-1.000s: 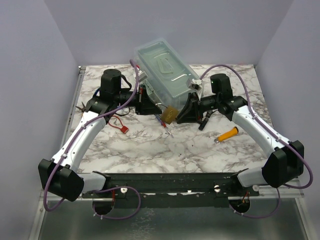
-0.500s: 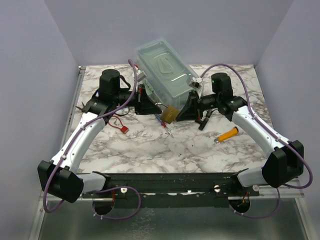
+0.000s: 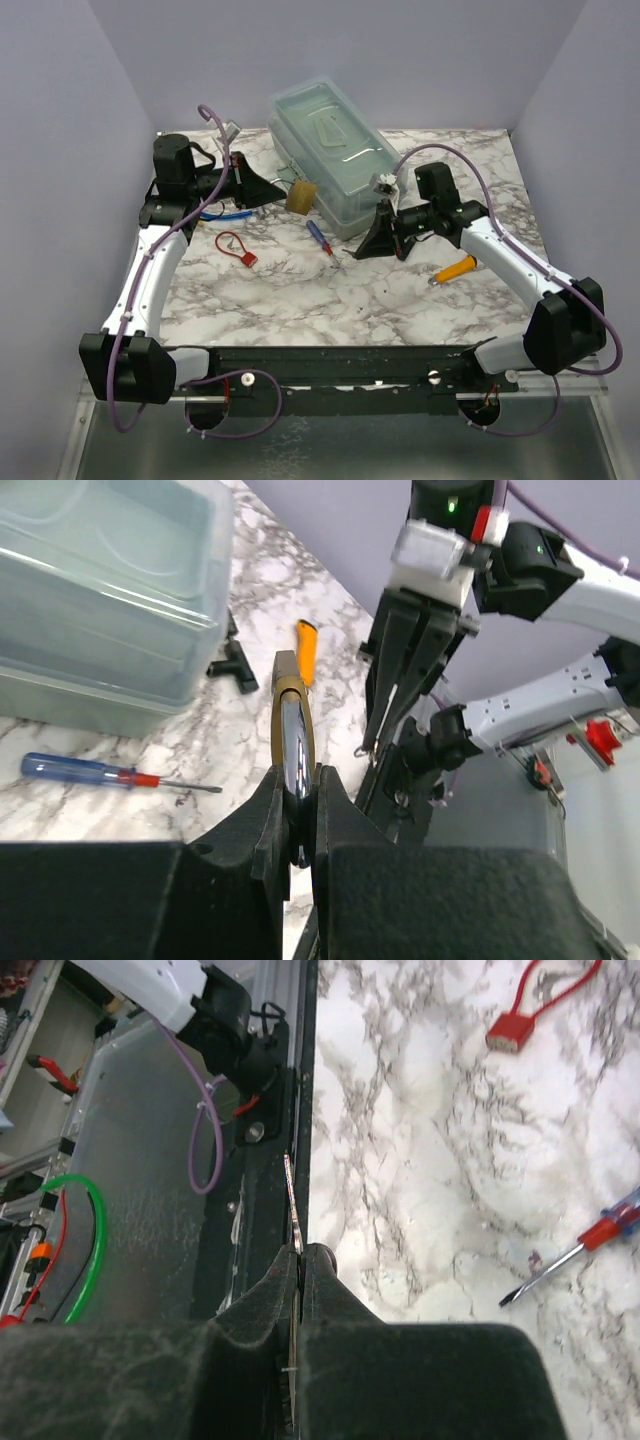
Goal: Lock with the key
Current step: Place the lock at the center of the board.
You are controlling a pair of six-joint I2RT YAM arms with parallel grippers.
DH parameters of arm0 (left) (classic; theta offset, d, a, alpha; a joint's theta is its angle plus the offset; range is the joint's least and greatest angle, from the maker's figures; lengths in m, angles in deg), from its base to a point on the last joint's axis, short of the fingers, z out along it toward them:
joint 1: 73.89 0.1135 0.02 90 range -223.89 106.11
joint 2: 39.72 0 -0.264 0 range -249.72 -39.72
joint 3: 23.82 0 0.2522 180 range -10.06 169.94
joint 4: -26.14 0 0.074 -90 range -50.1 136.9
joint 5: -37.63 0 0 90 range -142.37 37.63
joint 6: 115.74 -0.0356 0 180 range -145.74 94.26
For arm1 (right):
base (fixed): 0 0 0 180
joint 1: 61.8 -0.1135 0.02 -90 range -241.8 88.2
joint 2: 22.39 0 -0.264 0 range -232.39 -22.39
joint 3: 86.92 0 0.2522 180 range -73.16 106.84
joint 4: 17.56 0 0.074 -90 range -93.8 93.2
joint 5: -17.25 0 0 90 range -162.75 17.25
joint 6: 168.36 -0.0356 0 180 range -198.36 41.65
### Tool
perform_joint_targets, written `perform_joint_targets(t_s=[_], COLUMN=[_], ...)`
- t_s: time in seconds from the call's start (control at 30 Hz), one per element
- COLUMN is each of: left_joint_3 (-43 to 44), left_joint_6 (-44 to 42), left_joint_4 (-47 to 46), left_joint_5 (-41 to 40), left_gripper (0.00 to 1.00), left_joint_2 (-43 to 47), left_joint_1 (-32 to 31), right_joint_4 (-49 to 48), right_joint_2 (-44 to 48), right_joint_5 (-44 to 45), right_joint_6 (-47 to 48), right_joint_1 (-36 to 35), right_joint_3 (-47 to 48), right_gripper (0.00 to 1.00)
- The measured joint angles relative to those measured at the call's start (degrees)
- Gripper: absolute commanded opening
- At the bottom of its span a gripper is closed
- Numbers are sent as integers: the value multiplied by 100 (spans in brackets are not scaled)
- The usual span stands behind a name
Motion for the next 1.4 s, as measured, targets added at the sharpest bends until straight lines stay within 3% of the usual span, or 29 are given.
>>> perform_joint_targets(t_s=[0.2,0.37,0.7,0.97,1.4], left_joint_3=[-208,-374,-535,-442,-348], left_joint_6=[195,-409,-2131,-3781,-5370], left_joint_4=[-63,933,3506,4918,5523], left_joint_5=[22,-190,-1322,-2457,-2726], left_gripper=[0,0,0,0,0], left_joint_2=[9,0,-372,-929,-1805], left_joint_1=[857,1464,1436,1434,1434], right_joint_4=[302,249,-389,-688,-863], right_joint_2=[-136,-138,-153,-400,-573], right_joint_5=[249,437,1134,1443,1580], right_joint_6=[328,321,173,238,476], right_joint_1=[0,-7,-372,-660,-892], right_joint_3=[-192,-192,-219,-219,-219], right_gripper=[0,0,0,0,0])
